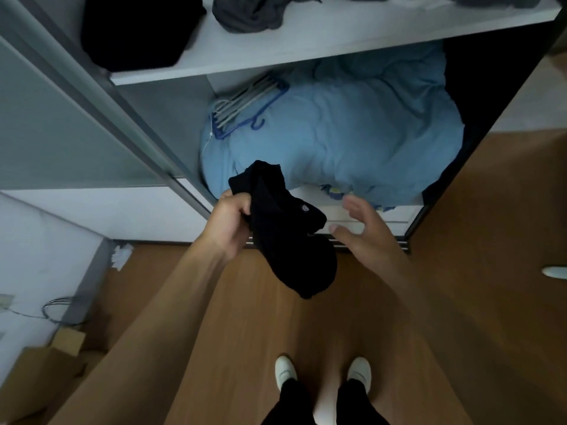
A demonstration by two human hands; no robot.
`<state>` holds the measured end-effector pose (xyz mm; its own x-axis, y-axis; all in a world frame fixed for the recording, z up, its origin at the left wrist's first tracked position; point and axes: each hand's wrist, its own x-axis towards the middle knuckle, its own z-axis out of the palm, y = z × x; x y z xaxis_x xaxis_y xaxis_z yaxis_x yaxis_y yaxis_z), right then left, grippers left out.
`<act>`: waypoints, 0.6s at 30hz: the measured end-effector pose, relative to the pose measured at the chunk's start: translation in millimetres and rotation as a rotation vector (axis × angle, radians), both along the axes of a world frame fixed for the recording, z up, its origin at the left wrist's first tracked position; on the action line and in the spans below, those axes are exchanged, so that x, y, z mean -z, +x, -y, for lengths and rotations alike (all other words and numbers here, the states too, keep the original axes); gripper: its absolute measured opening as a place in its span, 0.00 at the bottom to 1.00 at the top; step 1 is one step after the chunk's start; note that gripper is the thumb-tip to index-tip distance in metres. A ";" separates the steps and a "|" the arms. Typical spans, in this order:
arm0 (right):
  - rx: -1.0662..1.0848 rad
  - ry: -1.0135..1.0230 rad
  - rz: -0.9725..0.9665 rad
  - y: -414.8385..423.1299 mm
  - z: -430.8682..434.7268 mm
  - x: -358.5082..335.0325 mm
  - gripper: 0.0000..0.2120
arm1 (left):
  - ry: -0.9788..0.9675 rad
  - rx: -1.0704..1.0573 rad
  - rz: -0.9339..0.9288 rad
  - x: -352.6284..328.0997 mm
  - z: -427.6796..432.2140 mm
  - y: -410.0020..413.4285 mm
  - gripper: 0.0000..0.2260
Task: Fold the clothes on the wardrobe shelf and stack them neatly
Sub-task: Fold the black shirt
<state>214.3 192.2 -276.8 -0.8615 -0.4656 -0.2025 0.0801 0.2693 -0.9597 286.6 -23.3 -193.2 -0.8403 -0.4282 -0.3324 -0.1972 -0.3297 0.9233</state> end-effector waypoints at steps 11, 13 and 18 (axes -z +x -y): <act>-0.295 -0.044 0.136 26.0 60.5 -29.9 0.11 | 0.071 -0.033 -0.199 -30.5 38.8 33.7 0.11; -0.211 -0.076 0.075 37.6 67.8 -37.5 0.10 | 0.115 -0.091 -0.171 -26.1 55.1 45.1 0.12; 0.119 -0.198 -0.066 49.8 81.4 -65.0 0.16 | -0.157 -0.004 0.113 2.8 96.9 82.9 0.08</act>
